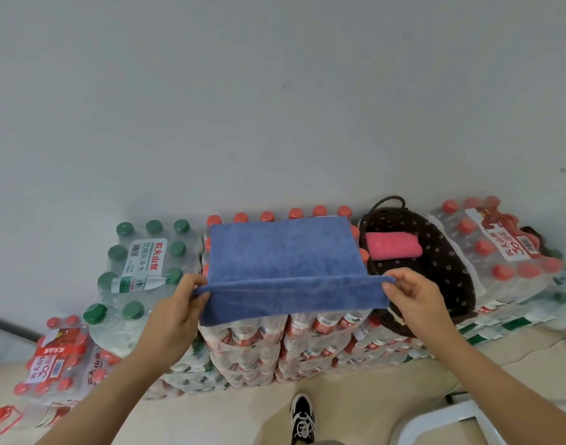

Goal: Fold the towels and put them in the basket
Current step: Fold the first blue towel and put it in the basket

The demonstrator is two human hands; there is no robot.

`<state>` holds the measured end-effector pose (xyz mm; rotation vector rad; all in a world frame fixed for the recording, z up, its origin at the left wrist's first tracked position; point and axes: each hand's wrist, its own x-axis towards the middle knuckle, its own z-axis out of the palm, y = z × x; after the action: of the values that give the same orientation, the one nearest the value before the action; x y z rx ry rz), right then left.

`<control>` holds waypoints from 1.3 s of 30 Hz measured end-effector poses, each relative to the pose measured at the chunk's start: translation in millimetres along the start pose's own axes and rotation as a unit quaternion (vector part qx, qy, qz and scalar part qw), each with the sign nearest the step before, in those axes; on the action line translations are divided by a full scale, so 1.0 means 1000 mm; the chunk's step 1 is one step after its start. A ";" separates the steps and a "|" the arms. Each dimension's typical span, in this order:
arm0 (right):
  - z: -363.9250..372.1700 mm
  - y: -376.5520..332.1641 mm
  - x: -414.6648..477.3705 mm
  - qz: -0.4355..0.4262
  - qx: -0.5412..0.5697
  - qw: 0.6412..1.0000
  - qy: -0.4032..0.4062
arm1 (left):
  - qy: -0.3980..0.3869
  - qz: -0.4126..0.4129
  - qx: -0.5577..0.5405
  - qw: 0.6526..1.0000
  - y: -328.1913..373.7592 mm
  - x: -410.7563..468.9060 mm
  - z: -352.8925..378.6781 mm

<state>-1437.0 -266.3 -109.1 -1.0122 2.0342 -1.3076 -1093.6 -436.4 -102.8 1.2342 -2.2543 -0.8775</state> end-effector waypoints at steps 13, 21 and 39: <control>0.047 -0.031 0.096 0.017 -0.094 0.994 0.053 | 0.074 -0.228 -0.192 0.952 0.026 0.108 0.014; 0.054 -0.017 0.136 0.043 -0.225 0.973 -0.013 | 0.102 -0.230 -0.069 0.965 0.011 0.132 0.036; 0.065 -0.015 0.163 0.018 -0.453 0.890 -0.052 | 0.064 -0.232 0.146 0.960 -0.008 0.156 0.043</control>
<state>-1480.0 -436.1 -125.5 -1.3551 2.5871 -0.1912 -1195.8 -558.9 -129.1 1.9483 -2.0725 -0.6001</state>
